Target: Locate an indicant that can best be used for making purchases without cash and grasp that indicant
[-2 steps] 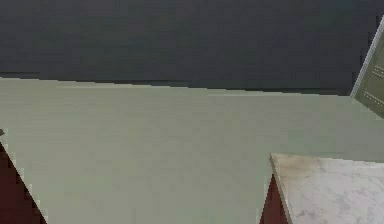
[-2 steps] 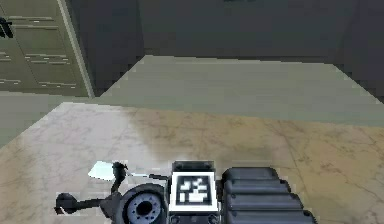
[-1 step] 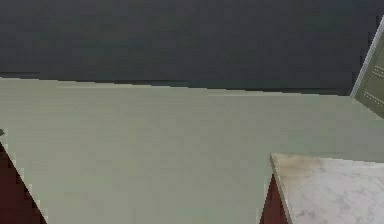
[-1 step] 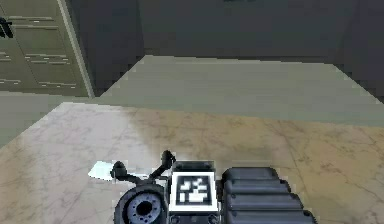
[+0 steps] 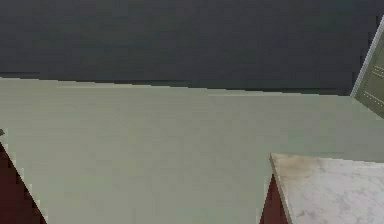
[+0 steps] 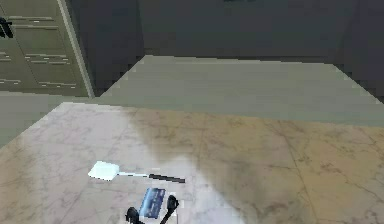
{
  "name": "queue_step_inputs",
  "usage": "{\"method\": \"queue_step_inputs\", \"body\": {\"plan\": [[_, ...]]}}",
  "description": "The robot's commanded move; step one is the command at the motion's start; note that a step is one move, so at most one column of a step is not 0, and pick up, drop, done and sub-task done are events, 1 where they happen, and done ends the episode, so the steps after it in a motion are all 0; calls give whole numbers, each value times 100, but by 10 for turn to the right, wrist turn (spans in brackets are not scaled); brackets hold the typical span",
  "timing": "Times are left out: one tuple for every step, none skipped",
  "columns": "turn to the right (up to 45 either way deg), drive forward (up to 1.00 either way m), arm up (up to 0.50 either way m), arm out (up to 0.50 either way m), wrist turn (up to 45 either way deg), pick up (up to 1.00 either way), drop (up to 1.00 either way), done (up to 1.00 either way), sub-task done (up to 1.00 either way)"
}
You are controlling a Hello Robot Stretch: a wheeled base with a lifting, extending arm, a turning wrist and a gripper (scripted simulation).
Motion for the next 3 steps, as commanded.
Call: {"method": "queue_step_inputs", "body": {"plan": [[0, 0, 0, 0, 0, 100, 0, 0, 0], [0, 0, 10, 0, 0, 0, 0, 0, 0], [0, 0, 0, 0, 0, 0, 0, 100, 0]]}}
